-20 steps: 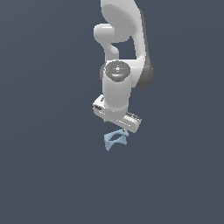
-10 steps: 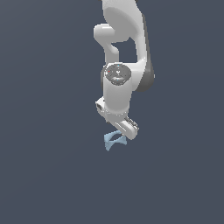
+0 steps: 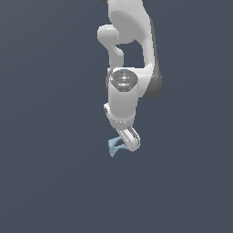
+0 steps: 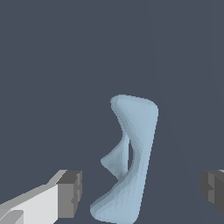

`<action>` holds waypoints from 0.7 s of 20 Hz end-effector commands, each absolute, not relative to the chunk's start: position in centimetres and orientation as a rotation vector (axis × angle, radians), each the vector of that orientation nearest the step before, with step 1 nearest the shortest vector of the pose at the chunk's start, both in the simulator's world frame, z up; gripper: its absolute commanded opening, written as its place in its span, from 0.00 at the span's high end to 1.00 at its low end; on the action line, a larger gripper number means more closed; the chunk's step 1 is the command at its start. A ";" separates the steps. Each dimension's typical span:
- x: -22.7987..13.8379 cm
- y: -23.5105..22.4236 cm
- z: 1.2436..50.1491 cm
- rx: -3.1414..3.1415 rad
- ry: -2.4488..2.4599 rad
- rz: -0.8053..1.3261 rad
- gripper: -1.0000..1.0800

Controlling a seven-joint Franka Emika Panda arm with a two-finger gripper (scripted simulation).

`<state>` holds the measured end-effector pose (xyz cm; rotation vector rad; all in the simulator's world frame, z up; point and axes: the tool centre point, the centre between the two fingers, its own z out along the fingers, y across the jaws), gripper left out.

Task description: Pick up the object and move it to a goal position.

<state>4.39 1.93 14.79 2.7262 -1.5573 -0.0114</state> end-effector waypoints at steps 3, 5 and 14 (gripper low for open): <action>4.8 2.0 14.7 2.653 -1.681 -0.006 0.04; 4.9 2.0 14.7 2.628 -1.720 -0.004 0.04; 5.2 2.1 14.6 2.569 -1.808 0.000 0.04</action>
